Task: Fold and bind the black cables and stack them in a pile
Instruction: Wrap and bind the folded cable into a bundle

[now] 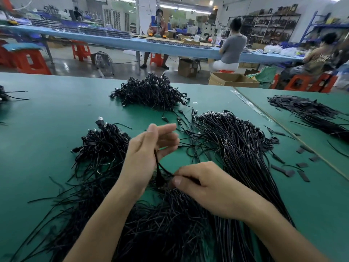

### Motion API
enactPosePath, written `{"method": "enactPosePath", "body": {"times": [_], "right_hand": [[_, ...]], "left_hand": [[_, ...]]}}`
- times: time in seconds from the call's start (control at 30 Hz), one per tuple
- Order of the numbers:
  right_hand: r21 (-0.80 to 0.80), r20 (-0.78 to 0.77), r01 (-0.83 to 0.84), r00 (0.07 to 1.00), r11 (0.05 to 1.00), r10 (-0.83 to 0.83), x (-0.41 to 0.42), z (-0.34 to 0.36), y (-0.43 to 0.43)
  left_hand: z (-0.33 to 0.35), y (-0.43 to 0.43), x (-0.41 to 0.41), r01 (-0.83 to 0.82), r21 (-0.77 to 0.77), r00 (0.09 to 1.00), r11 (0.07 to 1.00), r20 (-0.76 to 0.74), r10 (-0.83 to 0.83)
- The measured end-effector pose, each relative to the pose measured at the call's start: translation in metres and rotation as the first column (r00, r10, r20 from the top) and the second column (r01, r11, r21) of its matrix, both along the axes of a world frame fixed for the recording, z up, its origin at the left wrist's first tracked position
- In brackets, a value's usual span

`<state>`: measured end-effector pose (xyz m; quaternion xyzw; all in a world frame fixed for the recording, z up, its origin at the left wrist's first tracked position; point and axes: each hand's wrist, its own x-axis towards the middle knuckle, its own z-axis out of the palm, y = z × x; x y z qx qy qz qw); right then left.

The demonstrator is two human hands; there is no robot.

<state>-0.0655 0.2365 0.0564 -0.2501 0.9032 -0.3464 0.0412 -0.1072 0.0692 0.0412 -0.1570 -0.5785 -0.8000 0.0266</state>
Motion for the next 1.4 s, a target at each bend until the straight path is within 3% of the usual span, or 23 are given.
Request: {"method": "enactPosePath", "body": {"times": [0.07,0.13,0.2,0.3,0.47,0.63,0.7,0.77,0.83,0.9,0.97,1.03,1.13,1.23,1.33,1.4], "right_hand": [[-0.06,-0.073,0.053,0.996,0.997,-0.057,0.001,0.013,0.004],[-0.12,-0.18,0.136,0.971,0.983,-0.156,-0.004,0.025,0.013],[-0.188,-0.235,0.195,0.943,0.963,-0.237,-0.011,0.034,0.021],[-0.407,-0.17,0.13,0.962,0.904,-0.214,-0.016,0.039,0.024],[-0.54,-0.025,0.12,0.987,0.833,-0.158,-0.023,0.021,0.008],[-0.237,0.142,0.175,0.979,0.956,-0.144,-0.017,-0.007,0.003],[0.005,0.173,0.153,0.973,0.988,-0.151,-0.013,-0.012,0.006],[0.154,0.179,0.108,0.974,0.982,-0.135,-0.007,-0.011,0.006],[0.151,0.131,0.088,0.985,0.985,-0.108,-0.003,-0.003,0.006],[0.047,0.03,0.114,0.993,0.992,-0.115,-0.002,0.01,0.006],[-0.073,-0.093,0.144,0.984,0.987,-0.151,-0.007,0.023,0.008],[-0.131,-0.212,0.141,0.963,0.981,-0.166,-0.013,0.034,0.012],[-0.241,-0.241,0.138,0.95,0.961,-0.197,-0.022,0.035,0.017],[-0.323,-0.138,0.167,0.965,0.932,-0.221,-0.026,0.023,0.013],[-0.276,-0.003,0.204,0.977,0.939,-0.213,-0.021,0.005,0.005],[-0.187,0.034,0.189,0.982,0.964,-0.186,-0.015,-0.004,-0.002]], "left_hand": [[-0.003,0.001,0.002,-0.038,-0.333,0.997,0.942,-0.071,0.015],[-0.003,0.005,0.007,0.113,-0.456,0.99,0.883,-0.024,-0.139],[-0.001,0.007,0.013,0.289,-0.416,0.955,0.862,0.065,-0.289],[0.005,0.006,0.019,0.462,-0.28,0.887,0.841,0.135,-0.443],[0.015,0.002,0.024,0.614,-0.013,0.779,0.789,0.173,-0.603],[0.016,0.0,0.02,0.461,0.307,0.862,0.833,0.067,-0.502],[0.013,-0.001,0.014,0.335,0.42,0.922,0.844,0.041,-0.386],[0.007,-0.002,0.005,0.157,0.439,0.979,0.885,0.049,-0.198],[-0.001,-0.002,-0.001,-0.055,0.258,0.998,0.965,0.03,0.049],[-0.008,0.001,-0.001,-0.235,-0.126,0.971,0.964,-0.084,0.225],[-0.013,0.009,0.002,-0.199,-0.427,0.977,0.882,-0.163,0.141],[-0.012,0.016,0.009,-0.046,-0.48,0.997,0.876,-0.071,0.014],[-0.003,0.015,0.017,0.206,-0.345,0.974,0.916,0.16,-0.159],[0.007,0.004,0.02,0.368,-0.103,0.907,0.924,0.258,-0.332],[0.016,-0.006,0.02,0.536,0.351,0.76,0.768,0.196,-0.62],[0.02,-0.007,0.02,0.505,0.54,0.757,0.673,0.097,-0.646]]}}
